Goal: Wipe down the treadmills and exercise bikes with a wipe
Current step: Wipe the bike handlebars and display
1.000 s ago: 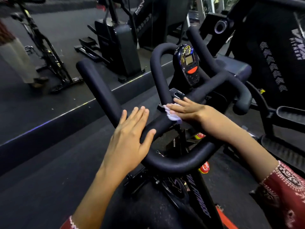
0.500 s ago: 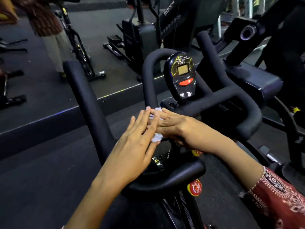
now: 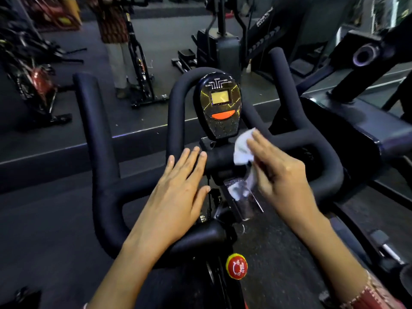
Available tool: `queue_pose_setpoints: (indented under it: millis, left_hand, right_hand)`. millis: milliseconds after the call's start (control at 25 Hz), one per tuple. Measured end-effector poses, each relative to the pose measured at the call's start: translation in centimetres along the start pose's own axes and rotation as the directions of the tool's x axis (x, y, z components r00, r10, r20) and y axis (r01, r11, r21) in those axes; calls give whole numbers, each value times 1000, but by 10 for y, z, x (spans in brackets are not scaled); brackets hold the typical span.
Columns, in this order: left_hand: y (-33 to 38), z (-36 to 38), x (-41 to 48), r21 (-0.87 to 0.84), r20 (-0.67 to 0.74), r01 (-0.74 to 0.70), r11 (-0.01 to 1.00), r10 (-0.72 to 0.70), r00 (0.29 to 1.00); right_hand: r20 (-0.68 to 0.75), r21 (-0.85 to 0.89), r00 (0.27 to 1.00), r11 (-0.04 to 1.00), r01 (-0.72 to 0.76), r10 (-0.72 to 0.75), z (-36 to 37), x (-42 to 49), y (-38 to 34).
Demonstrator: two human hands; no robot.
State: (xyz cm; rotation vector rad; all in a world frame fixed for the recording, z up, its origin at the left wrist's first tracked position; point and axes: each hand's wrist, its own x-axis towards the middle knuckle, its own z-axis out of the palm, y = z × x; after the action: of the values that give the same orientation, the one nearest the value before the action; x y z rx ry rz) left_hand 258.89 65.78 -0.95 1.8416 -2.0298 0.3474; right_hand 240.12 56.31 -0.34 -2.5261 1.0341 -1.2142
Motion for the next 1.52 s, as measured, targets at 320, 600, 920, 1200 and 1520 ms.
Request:
queue_pose_setpoints:
  millis: [320, 600, 920, 1200, 1520]
  left_hand:
    - [12, 3, 2, -275, -43, 137, 952, -155, 987]
    - [11, 5, 2, -298, -46, 141, 944, -162, 986]
    - [12, 3, 1, -313, -32, 157, 937, -176, 984]
    - [13, 3, 3, -325, -38, 159, 932, -181, 983]
    - [10, 3, 1, -340, -30, 141, 930, -161, 987]
  right_hand:
    - [59, 237, 992, 964, -120, 109, 2, -14, -19]
    - [270, -135, 961, 986, 93, -54, 5, -68, -41]
    - [393, -38, 891, 973, -230, 226, -1, -53, -39]
    - [437, -70, 890, 991, -116, 135, 1, -46, -38]
    - [297, 158, 935, 956, -249, 195, -36, -56, -25]
